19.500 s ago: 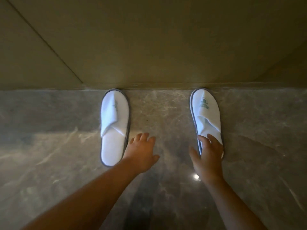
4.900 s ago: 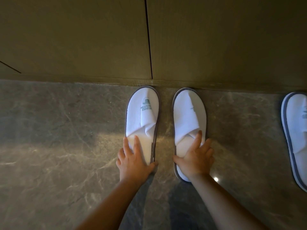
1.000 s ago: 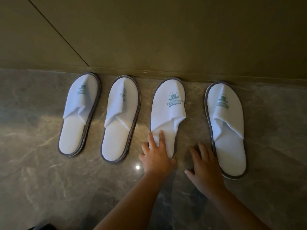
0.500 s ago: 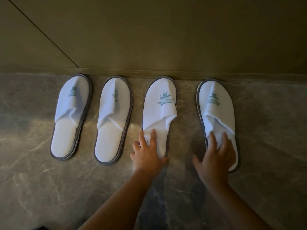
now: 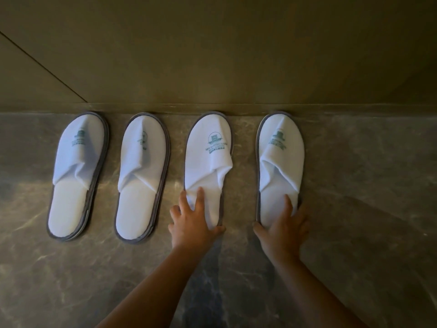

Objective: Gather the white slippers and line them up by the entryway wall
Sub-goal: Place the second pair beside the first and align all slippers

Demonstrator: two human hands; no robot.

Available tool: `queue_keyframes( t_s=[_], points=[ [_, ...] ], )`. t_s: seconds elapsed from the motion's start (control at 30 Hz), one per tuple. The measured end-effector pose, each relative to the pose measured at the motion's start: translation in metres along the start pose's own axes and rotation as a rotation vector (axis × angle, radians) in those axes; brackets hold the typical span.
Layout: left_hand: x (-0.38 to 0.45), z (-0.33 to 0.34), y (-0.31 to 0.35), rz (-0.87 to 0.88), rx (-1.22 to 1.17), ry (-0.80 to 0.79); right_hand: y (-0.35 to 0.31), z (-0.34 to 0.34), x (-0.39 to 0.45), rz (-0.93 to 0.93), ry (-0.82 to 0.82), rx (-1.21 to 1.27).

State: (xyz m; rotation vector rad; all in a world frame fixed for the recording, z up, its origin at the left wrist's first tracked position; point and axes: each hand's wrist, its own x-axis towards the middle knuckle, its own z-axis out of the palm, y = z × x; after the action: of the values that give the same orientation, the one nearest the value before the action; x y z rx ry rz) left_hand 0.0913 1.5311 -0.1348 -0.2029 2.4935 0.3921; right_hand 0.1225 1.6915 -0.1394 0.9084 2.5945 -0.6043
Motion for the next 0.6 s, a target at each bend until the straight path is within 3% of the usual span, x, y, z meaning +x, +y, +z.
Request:
queue_keyframes(
  t_s=[0.6],
  points=[
    [0.0003, 0.0057, -0.0018, 0.015, 0.009, 0.024, 0.0067, 0.004, -0.0008, -0.07, 0.017, -0.003]
  ],
)
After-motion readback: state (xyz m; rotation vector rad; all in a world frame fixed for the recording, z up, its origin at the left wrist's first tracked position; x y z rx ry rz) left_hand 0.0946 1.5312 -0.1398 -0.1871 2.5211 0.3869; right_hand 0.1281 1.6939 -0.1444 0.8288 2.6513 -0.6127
